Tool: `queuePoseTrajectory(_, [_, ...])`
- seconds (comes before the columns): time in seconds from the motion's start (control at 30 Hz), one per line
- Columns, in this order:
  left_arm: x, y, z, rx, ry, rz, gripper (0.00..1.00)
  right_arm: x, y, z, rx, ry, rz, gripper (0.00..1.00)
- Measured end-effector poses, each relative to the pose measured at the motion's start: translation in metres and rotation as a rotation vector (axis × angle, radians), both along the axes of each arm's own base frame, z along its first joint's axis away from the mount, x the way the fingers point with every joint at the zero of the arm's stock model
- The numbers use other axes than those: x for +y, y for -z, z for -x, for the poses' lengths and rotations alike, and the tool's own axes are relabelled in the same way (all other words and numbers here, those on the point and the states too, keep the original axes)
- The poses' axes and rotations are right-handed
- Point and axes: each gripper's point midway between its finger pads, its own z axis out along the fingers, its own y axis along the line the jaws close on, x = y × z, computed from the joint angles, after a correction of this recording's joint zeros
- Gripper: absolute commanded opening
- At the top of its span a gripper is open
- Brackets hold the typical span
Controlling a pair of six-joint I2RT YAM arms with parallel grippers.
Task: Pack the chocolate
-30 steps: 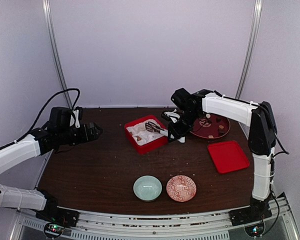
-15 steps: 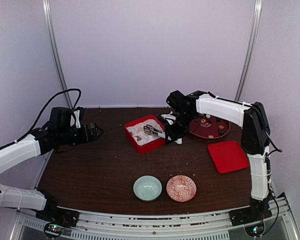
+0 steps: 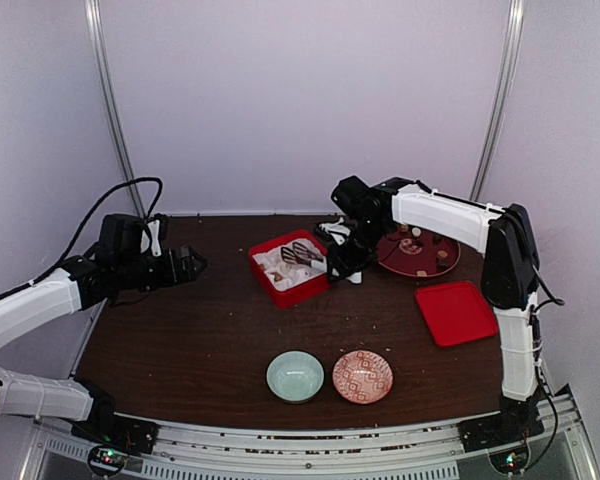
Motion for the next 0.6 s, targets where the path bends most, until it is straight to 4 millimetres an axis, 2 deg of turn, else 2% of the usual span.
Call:
queuePoseTrajectory(0.13, [0.0,0.0,0.0,-0.001,0.003,-0.001,0.98,-0.007,-0.004,-0.007,-0.005,0.024,-0.009,0.33])
queuePoseTrajectory(0.27, [-0.001,0.0,0.0,-0.002,0.006,-0.002,0.98,-0.031,-0.019,-0.026,-0.033,0.097,-0.039,0.33])
queuePoseTrajectory(0.47, [-0.001,0.0,0.0,-0.002,0.007,-0.002,0.98,-0.094,-0.053,-0.059,-0.106,0.263,-0.085,0.34])
queuePoseTrajectory(0.6, [-0.001,0.0,0.0,-0.002,0.007,-0.002,0.98,-0.141,-0.059,-0.077,-0.139,0.382,-0.075,0.34])
